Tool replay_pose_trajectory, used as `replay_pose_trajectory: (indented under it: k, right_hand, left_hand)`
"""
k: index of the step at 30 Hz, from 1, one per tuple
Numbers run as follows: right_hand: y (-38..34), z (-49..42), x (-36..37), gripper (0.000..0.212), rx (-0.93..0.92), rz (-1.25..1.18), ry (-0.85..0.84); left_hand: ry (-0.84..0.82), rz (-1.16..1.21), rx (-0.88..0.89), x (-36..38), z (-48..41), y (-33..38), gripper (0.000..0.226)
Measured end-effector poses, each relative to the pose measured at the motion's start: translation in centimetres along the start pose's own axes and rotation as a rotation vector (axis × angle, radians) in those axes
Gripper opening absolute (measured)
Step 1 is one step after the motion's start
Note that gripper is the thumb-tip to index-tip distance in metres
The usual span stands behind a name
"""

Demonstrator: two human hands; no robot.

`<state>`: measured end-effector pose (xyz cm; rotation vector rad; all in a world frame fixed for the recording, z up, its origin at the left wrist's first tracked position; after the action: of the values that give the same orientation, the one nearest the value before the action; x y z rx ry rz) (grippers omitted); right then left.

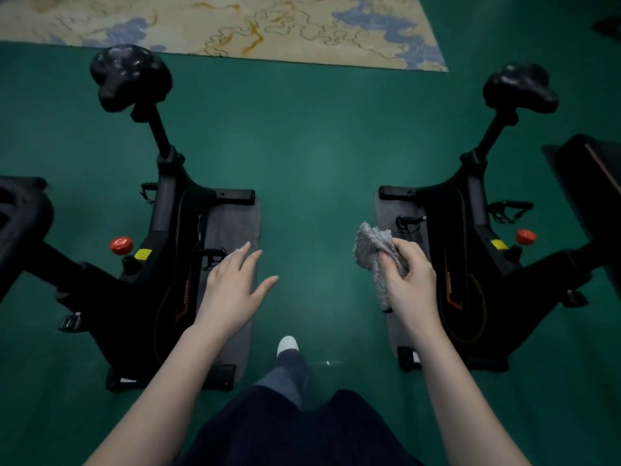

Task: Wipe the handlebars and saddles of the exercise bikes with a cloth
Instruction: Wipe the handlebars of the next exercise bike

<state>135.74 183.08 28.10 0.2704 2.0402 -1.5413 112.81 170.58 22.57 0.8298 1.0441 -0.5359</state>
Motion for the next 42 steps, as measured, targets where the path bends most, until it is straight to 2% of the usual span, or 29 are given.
replay_pose_trajectory:
  k: [5, 14, 21, 28, 34, 42]
  right_hand:
    - [-1.0, -6.3, 3.3, 0.023, -0.06, -0.016, -0.046]
    - [-4.1, -15.0, 10.6, 0.02, -0.234, -0.084, -0.245]
    - [-5.0, -23.1, 15.9, 0.019, -0.367, -0.166, -0.488]
    - [-5.0, -32.3, 18.7, 0.016, -0.503, -0.204, -0.695]
    - [-6.7, -35.3, 21.5, 0.015, -0.583, -0.276, -0.865]
    - [-10.1, -33.8, 26.9, 0.015, -0.691, -0.337, -1.085]
  left_hand:
    - [0.055, 0.033, -0.046, -2.0, -4.7, -0.5, 0.063]
    - [0.126, 0.052, -0.264, -3.7, -8.5, -3.3, 0.066]
    - [0.195, 0.051, -0.521, -4.2, -12.1, -3.6, 0.066]
    - [0.277, 0.111, -0.785, -4.9, -15.4, -0.7, 0.067]
    - [0.367, 0.158, -0.967, -5.2, -14.8, 1.0, 0.064]
    - [0.436, 0.223, -1.223, -4.7, -11.2, 0.0, 0.064]
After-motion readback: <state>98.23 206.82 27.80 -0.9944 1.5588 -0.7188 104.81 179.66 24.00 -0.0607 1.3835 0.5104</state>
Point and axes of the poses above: each hand's wrist, its own z-axis away from the middle knuckle, its own x-axis out of the palm, y = z × x, the point moved 4 cm from there along -z, towards the middle knuckle, and after that the axes turned 8 degrees about -x, right-handed, at the moved point
